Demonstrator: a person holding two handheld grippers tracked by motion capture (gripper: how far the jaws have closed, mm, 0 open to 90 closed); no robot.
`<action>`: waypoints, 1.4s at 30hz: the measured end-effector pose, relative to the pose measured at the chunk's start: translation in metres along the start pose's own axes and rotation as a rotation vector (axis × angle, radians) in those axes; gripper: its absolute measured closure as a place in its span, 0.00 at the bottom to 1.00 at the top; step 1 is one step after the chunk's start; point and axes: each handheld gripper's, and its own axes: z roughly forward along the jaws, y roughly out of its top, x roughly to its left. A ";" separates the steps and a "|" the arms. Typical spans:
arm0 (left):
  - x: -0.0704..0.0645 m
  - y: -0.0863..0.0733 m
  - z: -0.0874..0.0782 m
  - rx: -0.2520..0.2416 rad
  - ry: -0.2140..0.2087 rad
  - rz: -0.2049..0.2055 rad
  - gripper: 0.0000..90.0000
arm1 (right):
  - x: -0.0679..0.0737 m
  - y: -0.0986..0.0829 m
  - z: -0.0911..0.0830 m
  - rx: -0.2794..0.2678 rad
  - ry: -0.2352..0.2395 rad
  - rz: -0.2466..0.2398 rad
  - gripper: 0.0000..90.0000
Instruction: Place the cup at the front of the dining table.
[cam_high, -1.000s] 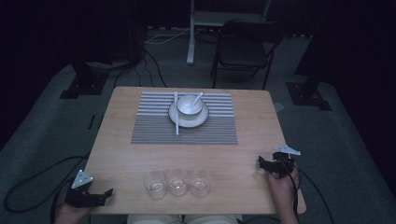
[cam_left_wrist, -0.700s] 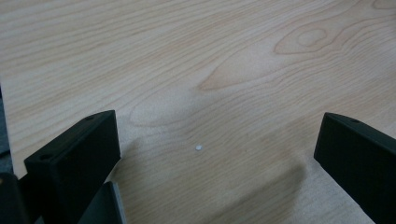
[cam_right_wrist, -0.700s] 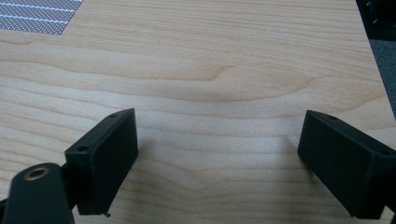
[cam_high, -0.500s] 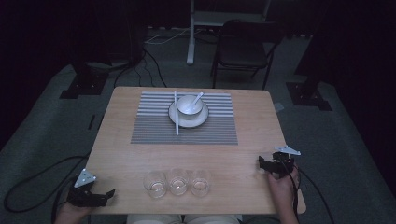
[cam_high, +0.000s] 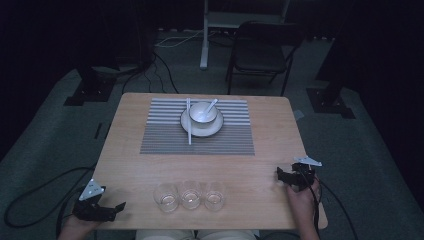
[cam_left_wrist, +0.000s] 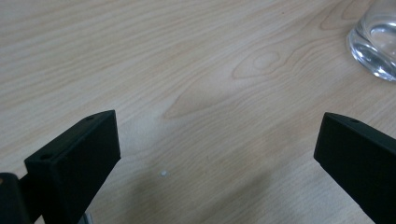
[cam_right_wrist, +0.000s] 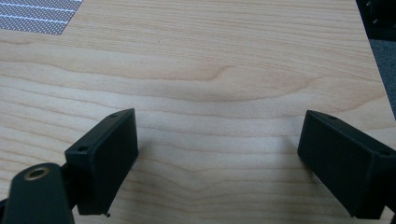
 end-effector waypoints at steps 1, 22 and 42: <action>-0.001 0.002 0.000 -0.002 0.002 0.006 0.01 | 0.000 0.000 0.000 0.000 0.000 0.000 0.13; -0.020 0.052 -0.004 -0.055 -0.073 0.123 0.01 | 0.000 0.000 0.000 0.000 0.000 0.000 0.13; -0.034 0.101 -0.006 -0.108 -0.124 0.213 0.01 | 0.000 0.000 0.000 0.000 0.000 0.000 0.13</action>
